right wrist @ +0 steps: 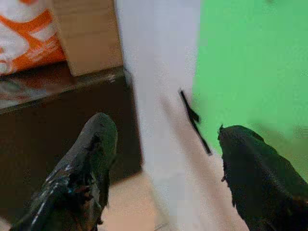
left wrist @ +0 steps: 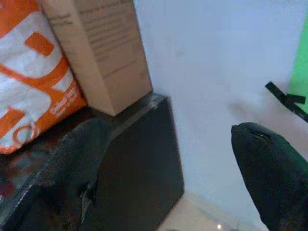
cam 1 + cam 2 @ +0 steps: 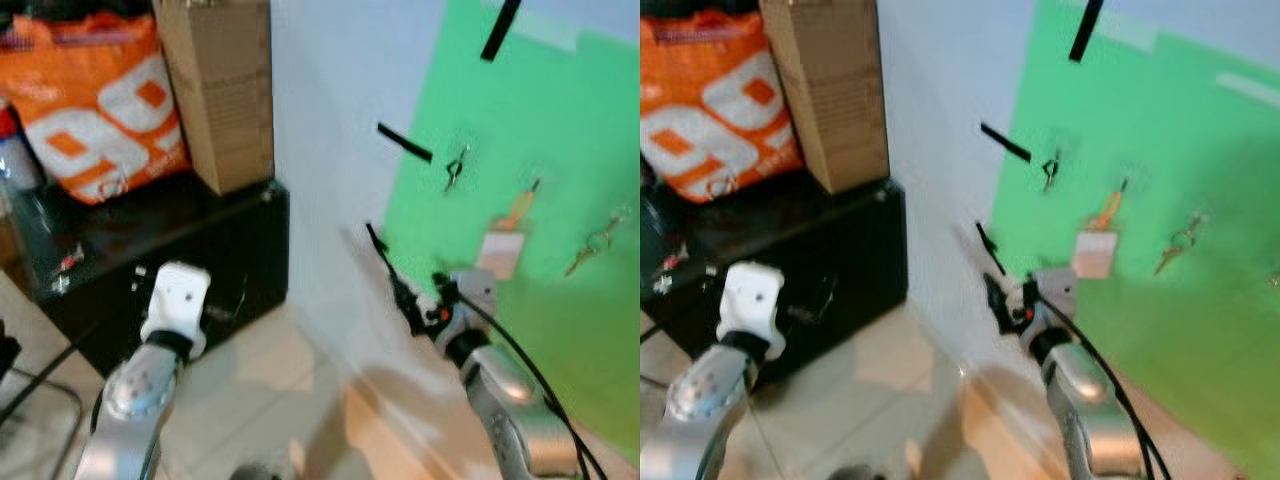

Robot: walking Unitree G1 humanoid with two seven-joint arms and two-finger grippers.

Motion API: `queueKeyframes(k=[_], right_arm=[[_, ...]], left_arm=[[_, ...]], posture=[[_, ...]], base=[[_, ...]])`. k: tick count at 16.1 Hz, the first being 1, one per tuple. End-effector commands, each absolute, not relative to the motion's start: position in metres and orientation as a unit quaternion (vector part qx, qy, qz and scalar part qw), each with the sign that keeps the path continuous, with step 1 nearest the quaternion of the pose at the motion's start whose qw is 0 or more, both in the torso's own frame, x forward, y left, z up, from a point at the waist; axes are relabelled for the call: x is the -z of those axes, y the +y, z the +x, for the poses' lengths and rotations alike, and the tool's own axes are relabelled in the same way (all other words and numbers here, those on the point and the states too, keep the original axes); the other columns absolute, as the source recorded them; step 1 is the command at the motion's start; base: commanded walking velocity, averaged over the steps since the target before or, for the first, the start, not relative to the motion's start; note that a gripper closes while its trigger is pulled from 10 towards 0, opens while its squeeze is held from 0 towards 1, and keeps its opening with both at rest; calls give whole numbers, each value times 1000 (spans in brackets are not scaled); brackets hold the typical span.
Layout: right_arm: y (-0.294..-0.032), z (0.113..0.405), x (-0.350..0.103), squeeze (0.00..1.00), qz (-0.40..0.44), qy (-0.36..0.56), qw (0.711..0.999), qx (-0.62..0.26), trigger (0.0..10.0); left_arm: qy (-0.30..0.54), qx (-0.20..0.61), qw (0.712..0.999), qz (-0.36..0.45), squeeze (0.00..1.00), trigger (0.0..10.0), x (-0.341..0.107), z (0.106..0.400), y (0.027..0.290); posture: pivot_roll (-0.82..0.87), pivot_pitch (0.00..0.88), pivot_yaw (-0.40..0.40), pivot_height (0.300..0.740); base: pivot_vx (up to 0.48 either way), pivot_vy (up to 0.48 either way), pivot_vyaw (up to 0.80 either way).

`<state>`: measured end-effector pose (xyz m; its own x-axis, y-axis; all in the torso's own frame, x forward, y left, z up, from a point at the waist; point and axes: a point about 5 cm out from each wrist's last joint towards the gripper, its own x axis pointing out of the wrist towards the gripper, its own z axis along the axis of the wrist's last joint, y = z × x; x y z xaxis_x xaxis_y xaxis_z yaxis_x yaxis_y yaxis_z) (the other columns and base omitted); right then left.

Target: Hang keys on a hook

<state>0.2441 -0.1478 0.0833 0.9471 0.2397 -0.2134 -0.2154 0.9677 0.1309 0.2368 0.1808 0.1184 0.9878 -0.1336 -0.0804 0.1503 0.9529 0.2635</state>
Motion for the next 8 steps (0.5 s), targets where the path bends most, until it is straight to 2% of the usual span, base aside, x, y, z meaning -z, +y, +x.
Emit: queueKeyframes(k=[1,3,7,8], right_arm=[[-155,245,-85,1000,22,109,989,-97,10000],[-155,245,-83,1000,31,123,987,-101,10000],[-154,243,-86,1000,18,115,986,-123,10000],[-154,243,-87,1000,20,116,985,-126,10000]], left_arm=[[33,76,988,132,0,10000,-117,235,179],[34,78,988,128,0,10000,-115,236,178],[35,82,989,121,0,10000,-113,236,176],[36,83,989,117,0,10000,-113,235,176]], posture=[[-35,0,-51,740],[-38,0,-49,740],[-41,0,-57,740],[-38,0,-62,740]], base=[[0,0,456],[0,0,0],[292,0,0],[330,0,550]])
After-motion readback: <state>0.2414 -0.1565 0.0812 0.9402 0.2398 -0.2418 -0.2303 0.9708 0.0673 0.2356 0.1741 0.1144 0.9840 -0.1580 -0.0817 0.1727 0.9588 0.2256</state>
